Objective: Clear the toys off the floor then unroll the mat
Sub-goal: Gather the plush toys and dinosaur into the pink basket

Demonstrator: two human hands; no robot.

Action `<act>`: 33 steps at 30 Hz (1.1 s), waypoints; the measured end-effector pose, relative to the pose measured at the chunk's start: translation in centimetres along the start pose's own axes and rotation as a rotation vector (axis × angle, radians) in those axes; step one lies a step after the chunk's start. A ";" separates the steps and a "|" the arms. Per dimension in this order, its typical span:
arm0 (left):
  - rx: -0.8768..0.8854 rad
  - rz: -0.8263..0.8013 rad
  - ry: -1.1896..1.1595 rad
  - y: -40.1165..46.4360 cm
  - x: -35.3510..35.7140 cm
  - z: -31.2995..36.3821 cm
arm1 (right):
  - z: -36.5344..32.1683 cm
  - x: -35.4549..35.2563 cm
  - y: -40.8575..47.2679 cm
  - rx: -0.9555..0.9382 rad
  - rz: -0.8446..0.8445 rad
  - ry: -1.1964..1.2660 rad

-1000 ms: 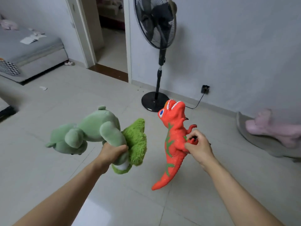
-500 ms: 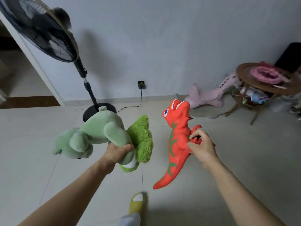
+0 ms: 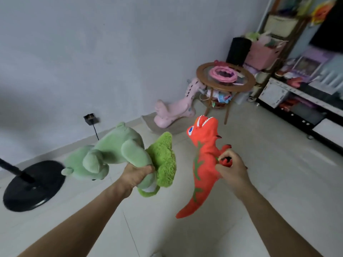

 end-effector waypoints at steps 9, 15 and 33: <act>0.011 -0.129 0.172 8.8 7.6 6.7 | 3.1 -4.7 5.8 0.111 0.156 -0.077; 0.047 -0.144 0.207 13.5 15.9 10.7 | 7.6 -10.0 12.3 0.140 0.186 -0.052; 0.057 -0.163 0.136 23.3 41.2 22.5 | 18.6 -26.7 32.0 0.164 0.208 -0.074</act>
Point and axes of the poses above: each hand's wrist, its own y-axis towards the middle knuckle, its own x-axis out of the palm, z = x × y, the point moved 1 cm from there along y, towards the middle knuckle, and after that the axes turned 9 degrees about -x, right-handed, at the moved point
